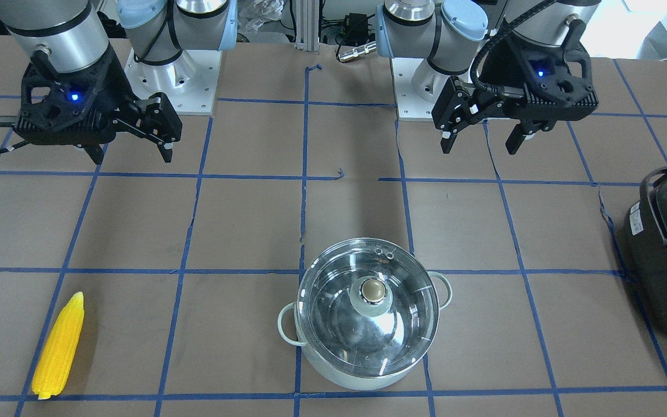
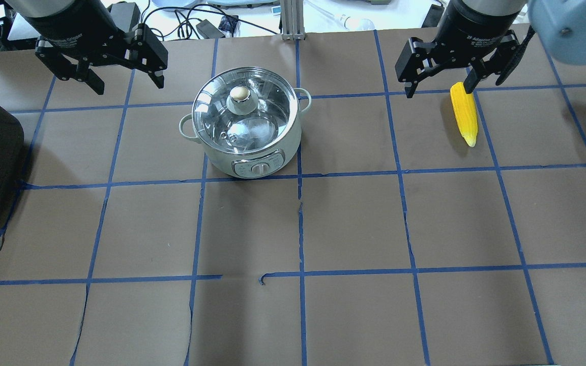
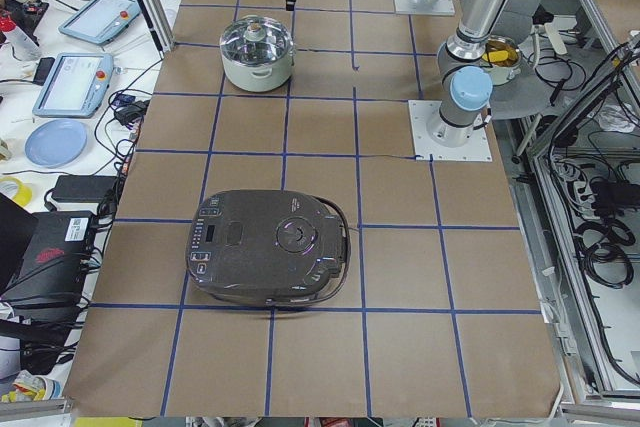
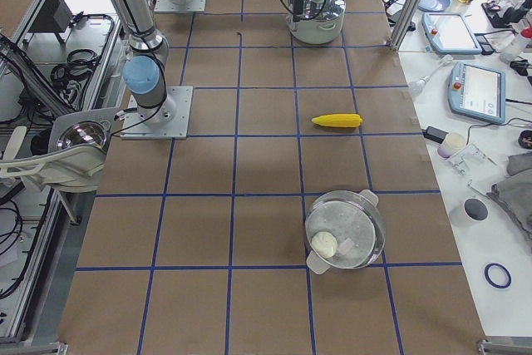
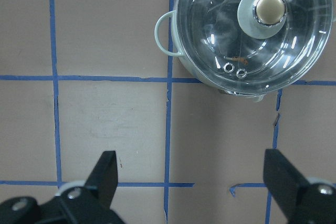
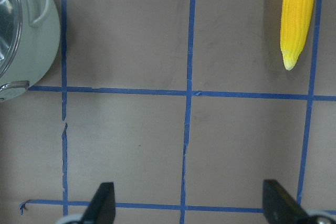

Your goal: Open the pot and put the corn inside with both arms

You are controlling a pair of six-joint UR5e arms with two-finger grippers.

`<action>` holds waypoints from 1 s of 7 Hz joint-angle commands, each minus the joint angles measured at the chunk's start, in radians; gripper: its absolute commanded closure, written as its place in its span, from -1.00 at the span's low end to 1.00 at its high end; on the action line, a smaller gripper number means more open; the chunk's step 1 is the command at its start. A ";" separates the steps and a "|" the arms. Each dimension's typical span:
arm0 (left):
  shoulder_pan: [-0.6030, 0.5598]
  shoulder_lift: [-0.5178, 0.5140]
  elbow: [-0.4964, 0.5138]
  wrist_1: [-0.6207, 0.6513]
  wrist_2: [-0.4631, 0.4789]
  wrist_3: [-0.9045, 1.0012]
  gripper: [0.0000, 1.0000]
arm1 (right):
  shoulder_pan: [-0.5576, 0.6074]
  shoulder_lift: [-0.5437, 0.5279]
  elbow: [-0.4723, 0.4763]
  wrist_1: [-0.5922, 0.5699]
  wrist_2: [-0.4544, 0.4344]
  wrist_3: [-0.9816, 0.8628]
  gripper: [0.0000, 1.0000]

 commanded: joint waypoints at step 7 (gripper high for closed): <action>0.000 0.002 0.000 0.000 -0.002 -0.001 -1.00 | -0.006 0.002 0.002 -0.032 0.002 -0.005 -1.00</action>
